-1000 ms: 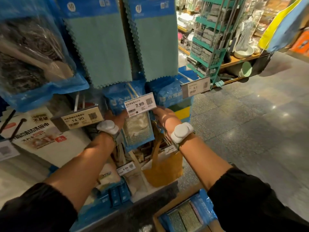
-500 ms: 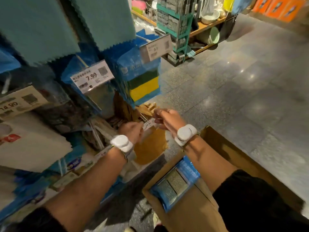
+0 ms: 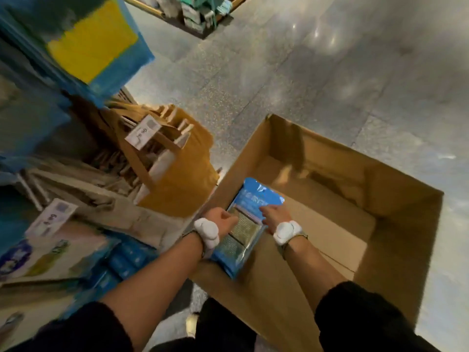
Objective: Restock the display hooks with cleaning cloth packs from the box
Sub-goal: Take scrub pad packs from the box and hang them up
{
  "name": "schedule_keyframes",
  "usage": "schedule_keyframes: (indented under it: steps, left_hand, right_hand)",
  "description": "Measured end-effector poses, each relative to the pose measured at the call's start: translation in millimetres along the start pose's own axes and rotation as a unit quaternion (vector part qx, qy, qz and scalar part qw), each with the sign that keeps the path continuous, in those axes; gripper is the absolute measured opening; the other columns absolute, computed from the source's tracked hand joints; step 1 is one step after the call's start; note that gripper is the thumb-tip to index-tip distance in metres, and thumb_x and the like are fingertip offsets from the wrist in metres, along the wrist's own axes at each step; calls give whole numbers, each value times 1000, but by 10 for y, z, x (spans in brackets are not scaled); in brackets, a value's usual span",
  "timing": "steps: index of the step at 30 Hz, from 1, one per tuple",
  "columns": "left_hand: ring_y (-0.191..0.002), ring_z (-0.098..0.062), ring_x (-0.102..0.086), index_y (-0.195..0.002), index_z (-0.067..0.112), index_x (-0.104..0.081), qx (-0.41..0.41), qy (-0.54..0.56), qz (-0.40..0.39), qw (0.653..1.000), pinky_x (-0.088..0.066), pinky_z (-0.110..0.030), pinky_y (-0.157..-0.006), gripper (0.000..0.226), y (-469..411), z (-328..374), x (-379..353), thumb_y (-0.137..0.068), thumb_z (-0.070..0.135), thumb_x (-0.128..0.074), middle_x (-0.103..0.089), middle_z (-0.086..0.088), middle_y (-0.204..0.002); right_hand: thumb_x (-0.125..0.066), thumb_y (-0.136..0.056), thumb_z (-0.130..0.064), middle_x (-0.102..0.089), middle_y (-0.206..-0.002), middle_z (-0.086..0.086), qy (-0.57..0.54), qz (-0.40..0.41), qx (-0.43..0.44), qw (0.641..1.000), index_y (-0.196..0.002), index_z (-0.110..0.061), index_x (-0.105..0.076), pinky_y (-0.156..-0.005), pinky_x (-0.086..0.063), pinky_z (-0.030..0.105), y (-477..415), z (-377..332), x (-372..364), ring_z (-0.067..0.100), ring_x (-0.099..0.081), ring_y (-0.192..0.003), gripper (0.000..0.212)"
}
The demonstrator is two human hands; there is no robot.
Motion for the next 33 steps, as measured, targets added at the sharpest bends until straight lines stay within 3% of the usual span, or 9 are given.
schedule_keyframes:
  steps: [3, 7, 12, 16, 21, 25, 27, 30, 33]
  left_hand:
    - [-121, -30, -61, -134, 4, -60, 29, -11, -7, 999, -48, -32, -94, 48, -312, -251, -272, -96, 34, -69, -64, -15, -133]
    - [-135, -36, -52, -153, 4, -34, 58, -16, 7, 998, -45, -37, -108, 74, -610, -491, -509, -94, 29, -71, -50, -18, -150]
    - [-122, -33, -64, -135, 10, -60, 36, -27, -12, 999, -53, -40, -102, 49, -808, -720, -748, -91, 26, -74, -67, -11, -130]
    - [-117, -32, -65, -132, 9, -62, 23, -15, -22, 999, -53, -35, -98, 41, -735, -646, -752, -93, 21, -70, -69, -13, -128]
    - [-125, -33, -60, -143, 6, -51, 34, 9, -31, 999, -49, -30, -97, 52, -579, -570, -637, -97, 24, -69, -61, -14, -139]
    - [-118, -30, -61, -142, 5, -50, 20, 31, -27, 999, -47, -30, -91, 56, -350, -436, -468, -96, 30, -69, -62, -12, -133]
    - [-121, -31, -59, -145, 5, -49, 19, 55, -27, 998, -44, -28, -92, 58, -238, -356, -385, -97, 33, -68, -62, -14, -133]
    - [-127, -31, -57, -140, 4, -55, 6, 107, 5, 994, -40, -26, -94, 52, 42, -172, -121, -99, 34, -66, -62, -13, -134]
    - [-108, -25, -63, -122, 6, -67, -16, 183, 43, 982, -46, -30, -84, 45, 290, 49, 204, -97, 44, -66, -69, -6, -112]
  right_hand:
    - [-72, -79, -30, -55, -66, 4, -28, 28, -15, 999, -71, -16, -61, -54, -37, 29, -127, 412, -78, 21, -49, -60, 19]
    - [-72, -88, -11, -65, -109, 9, -134, 40, 7, 990, -121, 1, -65, -48, -44, 4, -391, 817, -298, 22, -60, -97, 36]
    - [-86, -48, -55, -71, -120, 10, -199, 4, -30, 980, -124, -8, -68, -82, -57, 36, -748, 1313, -569, 27, -70, -106, 91]
    - [-78, -85, -30, -61, -132, 1, -214, -64, -44, 974, -128, -8, -65, -80, -53, 21, -513, 1060, -610, 18, -58, -123, 51]
    - [-96, -36, -54, -78, -107, 7, -202, -75, -68, 974, -98, -18, -81, -91, -59, 44, -650, 1109, -593, 28, -75, -98, 74]
    - [-86, -70, -40, -75, -93, 4, -141, -16, -43, 989, -95, -12, -79, -56, -56, 22, -33, 560, -220, 16, -70, -75, 38]
    - [-86, -69, -38, -75, -89, 6, -141, 20, -34, 989, -99, -6, -75, -51, -52, 22, 97, 423, -11, 19, -71, -70, 45]
    - [-86, -63, -48, -77, -97, 8, -120, 8, 10, 993, -106, -8, -73, -64, -59, 30, 421, 98, 216, 24, -75, -81, 60]
    - [-86, -63, -50, -79, -102, 6, -141, -40, 43, 988, -105, -17, -76, -89, -60, 43, 708, -273, 310, 28, -75, -94, 54]
Point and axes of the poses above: each hand's wrist, its own y-axis away from the middle knuckle, its own x-axis out of the back of the hand, z = x × y, the point moved 5 cm from there along -y, towards the middle knuckle
